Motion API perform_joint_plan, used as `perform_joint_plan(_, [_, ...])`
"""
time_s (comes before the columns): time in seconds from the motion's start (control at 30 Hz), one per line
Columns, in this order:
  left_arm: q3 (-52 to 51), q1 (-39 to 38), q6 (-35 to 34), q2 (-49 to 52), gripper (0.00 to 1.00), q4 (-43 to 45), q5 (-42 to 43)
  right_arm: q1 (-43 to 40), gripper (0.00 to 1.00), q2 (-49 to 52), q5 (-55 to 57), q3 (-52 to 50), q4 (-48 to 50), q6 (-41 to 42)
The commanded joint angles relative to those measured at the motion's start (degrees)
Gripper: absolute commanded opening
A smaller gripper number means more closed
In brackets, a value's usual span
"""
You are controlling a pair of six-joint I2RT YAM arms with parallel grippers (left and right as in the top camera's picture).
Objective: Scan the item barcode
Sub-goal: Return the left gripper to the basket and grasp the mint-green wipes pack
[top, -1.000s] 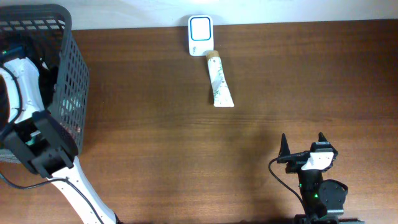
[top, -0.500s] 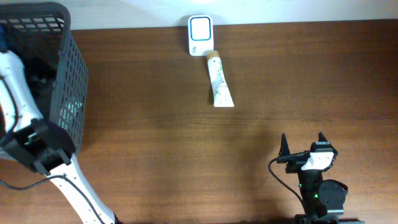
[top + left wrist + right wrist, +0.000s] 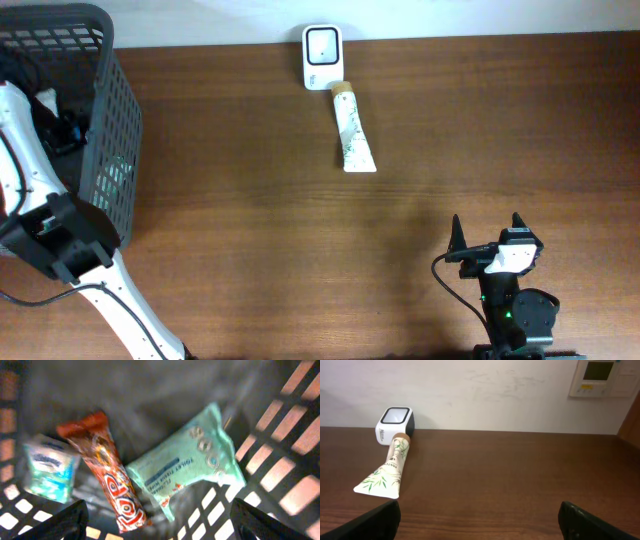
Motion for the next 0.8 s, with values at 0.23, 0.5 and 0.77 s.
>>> perform_joint_plan(0.23, [-11.04, 0.2, 21.57, -0.15, 0.7, 1.53, 2.89, -0.17, 0.99, -0.42, 0.5, -0.42, -0.17, 0.42])
perform_joint_plan(0.5, [-18.27, 1.57, 26.34, -0.13, 0.68, 12.98, 0.55, -0.17, 0.99, -0.42, 0.5, -0.42, -0.2, 0.42])
perform_joint_plan(0.77, [-24.11, 1.53, 26.32, -0.09, 0.0, 23.54, 4.85, -0.17, 0.99, -0.42, 0.5, -0.42, -0.17, 0.42])
